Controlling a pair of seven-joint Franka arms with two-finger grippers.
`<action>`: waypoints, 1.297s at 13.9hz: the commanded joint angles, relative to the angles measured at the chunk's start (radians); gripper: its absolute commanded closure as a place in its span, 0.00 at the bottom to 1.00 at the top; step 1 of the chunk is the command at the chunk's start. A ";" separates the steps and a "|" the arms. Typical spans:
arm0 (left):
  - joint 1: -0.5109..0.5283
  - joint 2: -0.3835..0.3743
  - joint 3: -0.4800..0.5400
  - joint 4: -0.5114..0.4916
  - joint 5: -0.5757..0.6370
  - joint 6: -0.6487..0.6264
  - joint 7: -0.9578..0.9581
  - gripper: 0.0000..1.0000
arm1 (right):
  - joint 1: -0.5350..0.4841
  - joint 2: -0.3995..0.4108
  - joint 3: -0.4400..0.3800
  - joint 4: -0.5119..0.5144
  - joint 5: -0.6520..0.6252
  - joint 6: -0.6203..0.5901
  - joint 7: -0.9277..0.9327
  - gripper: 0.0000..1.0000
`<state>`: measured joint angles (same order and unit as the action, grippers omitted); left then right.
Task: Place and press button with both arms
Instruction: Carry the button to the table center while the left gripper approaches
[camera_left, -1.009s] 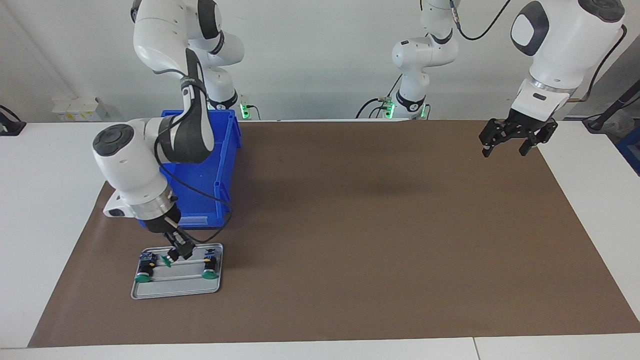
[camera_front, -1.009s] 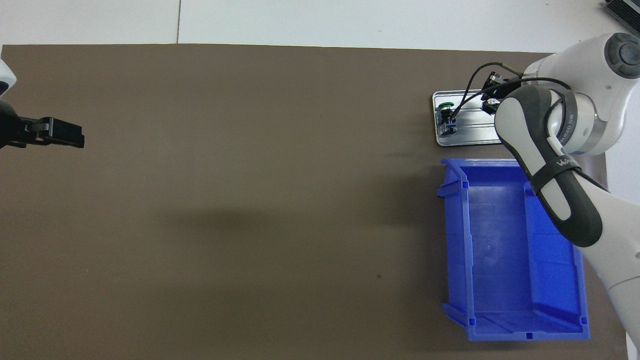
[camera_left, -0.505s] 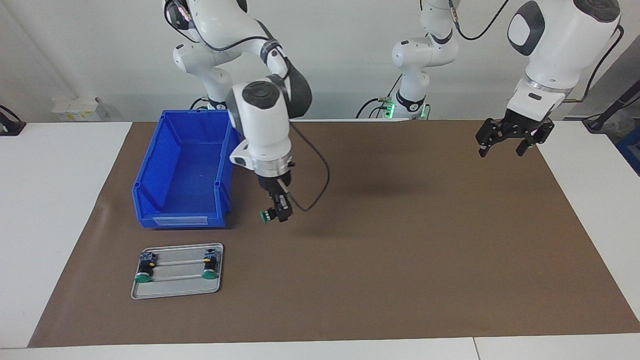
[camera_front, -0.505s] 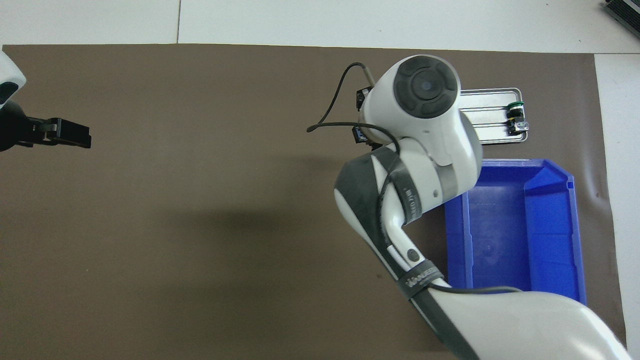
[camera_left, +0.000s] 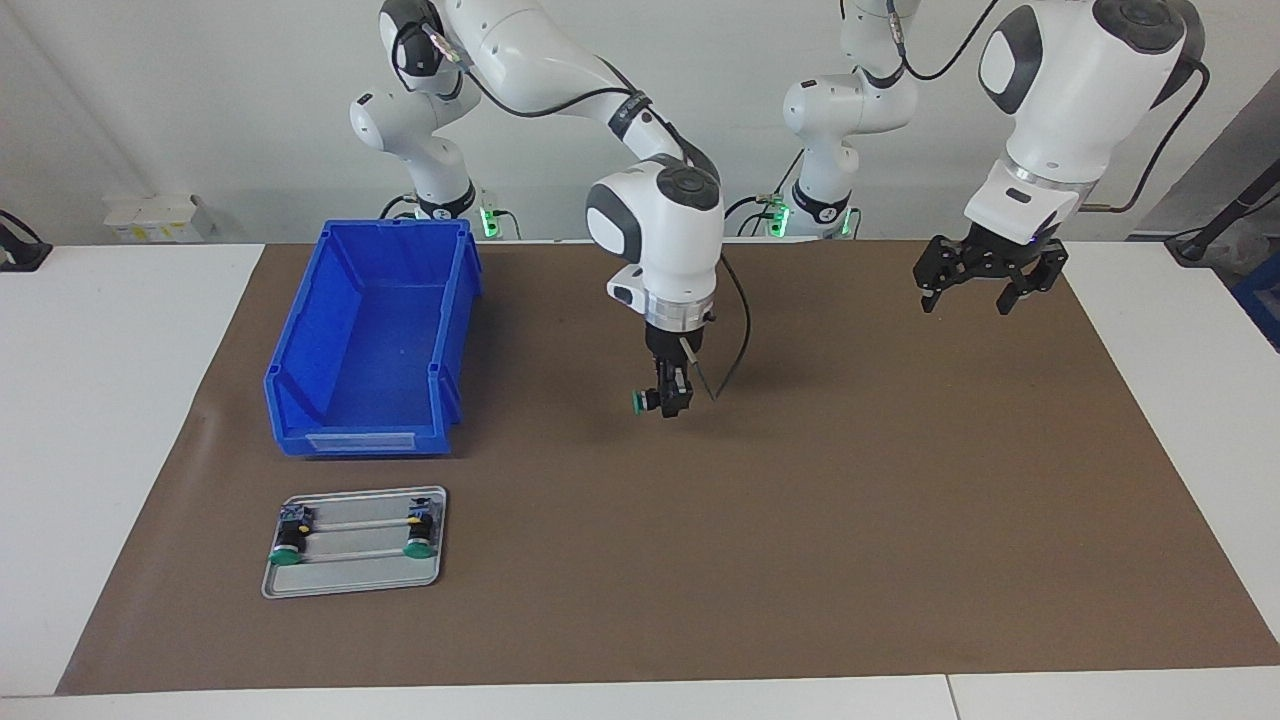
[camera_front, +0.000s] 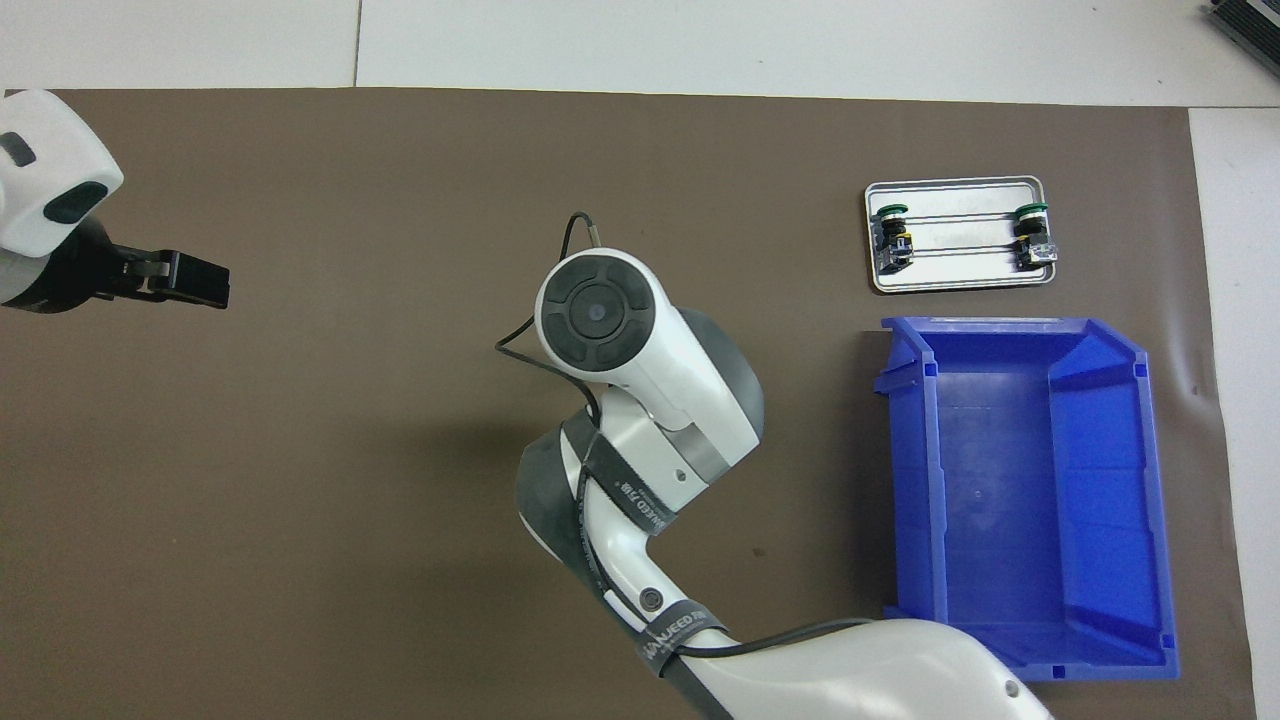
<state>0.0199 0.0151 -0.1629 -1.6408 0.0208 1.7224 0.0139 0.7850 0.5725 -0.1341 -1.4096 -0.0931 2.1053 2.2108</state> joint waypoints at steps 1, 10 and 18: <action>-0.049 -0.047 0.011 -0.070 0.011 0.046 0.012 0.00 | 0.040 0.115 0.001 0.136 -0.033 0.008 0.099 1.00; -0.035 -0.072 0.011 -0.189 -0.096 0.166 0.260 0.00 | 0.129 0.101 0.004 -0.023 -0.020 0.208 0.168 1.00; -0.034 -0.057 0.013 -0.289 -0.154 0.287 0.431 0.00 | 0.160 0.064 0.004 -0.126 -0.014 0.274 0.208 0.05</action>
<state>-0.0182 -0.0183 -0.1535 -1.8752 -0.1110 1.9702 0.4060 0.9379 0.6849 -0.1332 -1.4625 -0.1016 2.3485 2.3937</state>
